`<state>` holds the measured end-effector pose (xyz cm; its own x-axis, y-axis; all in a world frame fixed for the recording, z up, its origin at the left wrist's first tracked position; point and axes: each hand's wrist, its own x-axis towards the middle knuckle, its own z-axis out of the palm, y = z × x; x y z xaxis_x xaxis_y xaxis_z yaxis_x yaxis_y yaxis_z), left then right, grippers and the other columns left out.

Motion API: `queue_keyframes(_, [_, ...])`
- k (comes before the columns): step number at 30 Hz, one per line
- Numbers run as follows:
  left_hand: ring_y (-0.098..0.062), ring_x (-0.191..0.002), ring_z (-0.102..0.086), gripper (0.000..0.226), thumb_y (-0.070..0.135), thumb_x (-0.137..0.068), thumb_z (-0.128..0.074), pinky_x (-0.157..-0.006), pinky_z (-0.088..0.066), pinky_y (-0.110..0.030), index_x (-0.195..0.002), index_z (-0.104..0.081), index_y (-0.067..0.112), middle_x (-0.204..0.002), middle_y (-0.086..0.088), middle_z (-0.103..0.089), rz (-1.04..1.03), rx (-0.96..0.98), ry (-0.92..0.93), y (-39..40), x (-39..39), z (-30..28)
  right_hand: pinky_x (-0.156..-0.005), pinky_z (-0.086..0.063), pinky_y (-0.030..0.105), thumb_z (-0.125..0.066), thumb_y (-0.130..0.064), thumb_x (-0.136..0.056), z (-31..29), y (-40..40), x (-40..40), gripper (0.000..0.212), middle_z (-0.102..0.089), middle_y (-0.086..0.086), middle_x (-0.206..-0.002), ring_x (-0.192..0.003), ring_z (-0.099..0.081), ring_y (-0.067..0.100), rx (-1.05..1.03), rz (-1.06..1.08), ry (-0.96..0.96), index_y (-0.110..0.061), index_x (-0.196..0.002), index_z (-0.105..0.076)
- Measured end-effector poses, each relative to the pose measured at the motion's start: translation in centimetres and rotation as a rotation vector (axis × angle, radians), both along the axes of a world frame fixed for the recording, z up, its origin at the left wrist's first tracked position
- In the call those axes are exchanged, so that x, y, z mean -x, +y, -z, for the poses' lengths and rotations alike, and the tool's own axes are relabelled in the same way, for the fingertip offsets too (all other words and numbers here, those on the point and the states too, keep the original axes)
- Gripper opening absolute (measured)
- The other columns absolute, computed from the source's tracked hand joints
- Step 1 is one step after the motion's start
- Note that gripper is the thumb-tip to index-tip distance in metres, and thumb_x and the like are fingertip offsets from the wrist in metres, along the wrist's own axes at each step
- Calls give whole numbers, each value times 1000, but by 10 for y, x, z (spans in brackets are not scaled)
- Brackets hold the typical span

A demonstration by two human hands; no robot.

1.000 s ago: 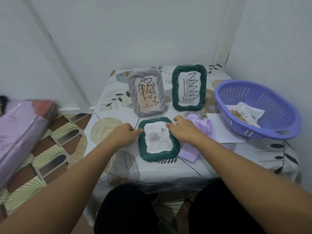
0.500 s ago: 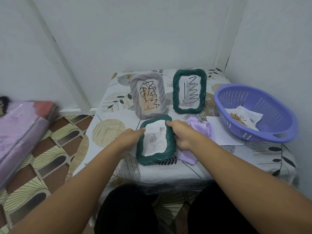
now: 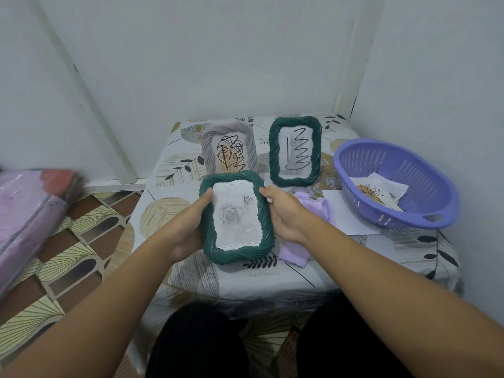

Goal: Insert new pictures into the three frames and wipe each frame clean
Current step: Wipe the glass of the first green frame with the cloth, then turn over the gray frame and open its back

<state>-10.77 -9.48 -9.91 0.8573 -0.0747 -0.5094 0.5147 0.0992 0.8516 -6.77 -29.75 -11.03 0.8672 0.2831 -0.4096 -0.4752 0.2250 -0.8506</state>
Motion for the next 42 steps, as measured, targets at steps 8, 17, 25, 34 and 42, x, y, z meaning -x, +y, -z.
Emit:
queue_keyframes(8, [-24, -116, -69, 54, 61, -102, -39, -104, -48, -50, -136, -62, 25, -129, -3, -71, -40, 99, -155, 20, 8, -25, -101, -48, 46, -32, -62, -102, -25, 21, -6, 52, -74, 5, -120, -112, -68, 27, 78, -73, -86, -28, -123, -65])
queue_keyframes(17, [-25, -121, -67, 74, 76, -95, -32, -104, -48, -47, -135, -64, 23, -130, -4, -71, -170, 180, -241, 72, -16, -34, -94, -49, 41, -19, -70, -102, -44, 91, -41, 66, -72, 8, -120, -112, -65, 26, 52, -67, -91, -27, -115, -67])
queue_keyframes(25, [-30, -122, -66, 79, 77, -94, -36, -107, -47, -50, -136, -64, 17, -131, -9, -69, -272, 225, -242, 120, -61, -18, -83, -55, 39, -21, -72, -100, -33, 153, -96, 77, -74, 14, -117, -109, -69, 31, 80, -76, -111, -17, -126, -68])
queue_keyframes(34, [-34, -119, -67, 78, 76, -94, -39, -98, -51, -49, -134, -66, 15, -129, -13, -70, -322, 264, -213, 130, -84, -2, -121, -28, 56, -32, -93, -68, -2, 184, -121, 103, -50, 2, -154, -142, -44, 26, 232, -47, -161, -31, -149, -48])
queue_keyframes(42, [-31, -118, -68, 76, 75, -96, -35, -97, -52, -48, -135, -65, 17, -129, -11, -70, -342, 271, -243, 133, -79, -6, -121, -27, 56, -23, -93, -65, -4, 189, -113, 110, -45, 1, -156, -145, -40, 26, 321, -53, -200, -30, -152, -43])
